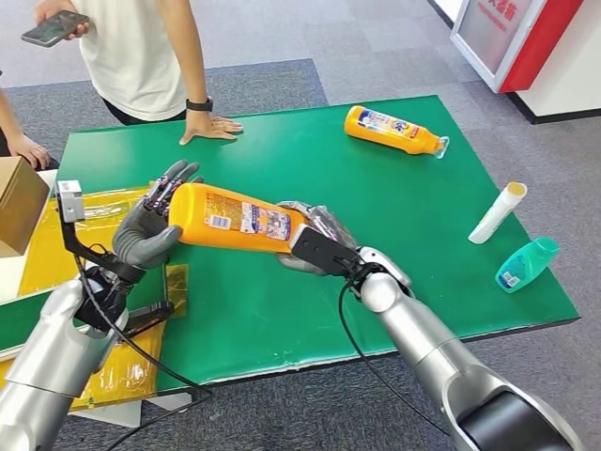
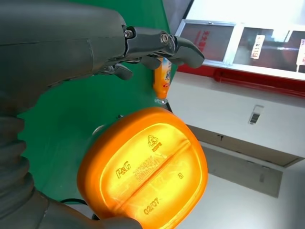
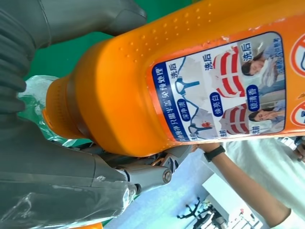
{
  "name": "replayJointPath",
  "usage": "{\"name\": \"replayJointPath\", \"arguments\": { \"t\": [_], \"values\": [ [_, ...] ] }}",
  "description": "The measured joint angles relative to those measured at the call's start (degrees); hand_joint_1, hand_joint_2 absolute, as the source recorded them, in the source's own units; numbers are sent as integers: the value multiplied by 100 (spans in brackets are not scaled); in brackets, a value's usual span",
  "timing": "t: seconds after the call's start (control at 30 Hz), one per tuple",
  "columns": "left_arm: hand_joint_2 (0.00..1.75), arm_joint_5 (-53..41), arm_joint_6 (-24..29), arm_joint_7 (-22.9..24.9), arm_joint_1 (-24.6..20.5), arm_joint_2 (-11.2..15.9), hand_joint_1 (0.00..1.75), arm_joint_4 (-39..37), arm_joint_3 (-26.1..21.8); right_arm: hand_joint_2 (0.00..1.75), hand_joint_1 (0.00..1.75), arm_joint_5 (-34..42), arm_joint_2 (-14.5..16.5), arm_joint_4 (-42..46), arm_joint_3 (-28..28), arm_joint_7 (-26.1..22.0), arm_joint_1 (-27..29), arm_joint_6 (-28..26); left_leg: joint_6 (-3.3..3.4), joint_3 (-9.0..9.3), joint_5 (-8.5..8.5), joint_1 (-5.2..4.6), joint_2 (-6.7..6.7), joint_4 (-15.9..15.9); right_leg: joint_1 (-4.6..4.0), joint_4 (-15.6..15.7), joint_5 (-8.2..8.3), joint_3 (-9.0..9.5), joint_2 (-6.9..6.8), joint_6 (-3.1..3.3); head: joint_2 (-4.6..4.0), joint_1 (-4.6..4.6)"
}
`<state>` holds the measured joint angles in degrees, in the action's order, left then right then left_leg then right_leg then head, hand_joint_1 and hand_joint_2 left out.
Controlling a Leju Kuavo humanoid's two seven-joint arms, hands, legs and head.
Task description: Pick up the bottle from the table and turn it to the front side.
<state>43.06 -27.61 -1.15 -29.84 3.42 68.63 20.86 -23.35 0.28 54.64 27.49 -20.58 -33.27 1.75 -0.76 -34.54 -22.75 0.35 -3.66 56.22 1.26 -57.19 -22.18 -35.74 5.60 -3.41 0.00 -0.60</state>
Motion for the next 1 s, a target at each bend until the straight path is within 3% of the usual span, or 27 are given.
{"name": "replayJointPath", "arguments": {
  "t": [0.6, 1.0],
  "values": [
    [175, -1, -616, -138, -103, 57, 0, -185, 363, 175, 175, 58, 50, 0, 70, 70, -414, 62, -3, -3, 4, 0, 0, 0, 2, -1, 4, -4, 0, 3, 0, 0],
    [175, -45, -627, -207, -108, 103, 0, -198, 402, 175, 175, 88, 50, -27, 108, 75, -467, 94, -3, -3, 4, 0, 0, 0, 2, -1, 5, -5, 1, 3, 0, -1]
  ]
}}
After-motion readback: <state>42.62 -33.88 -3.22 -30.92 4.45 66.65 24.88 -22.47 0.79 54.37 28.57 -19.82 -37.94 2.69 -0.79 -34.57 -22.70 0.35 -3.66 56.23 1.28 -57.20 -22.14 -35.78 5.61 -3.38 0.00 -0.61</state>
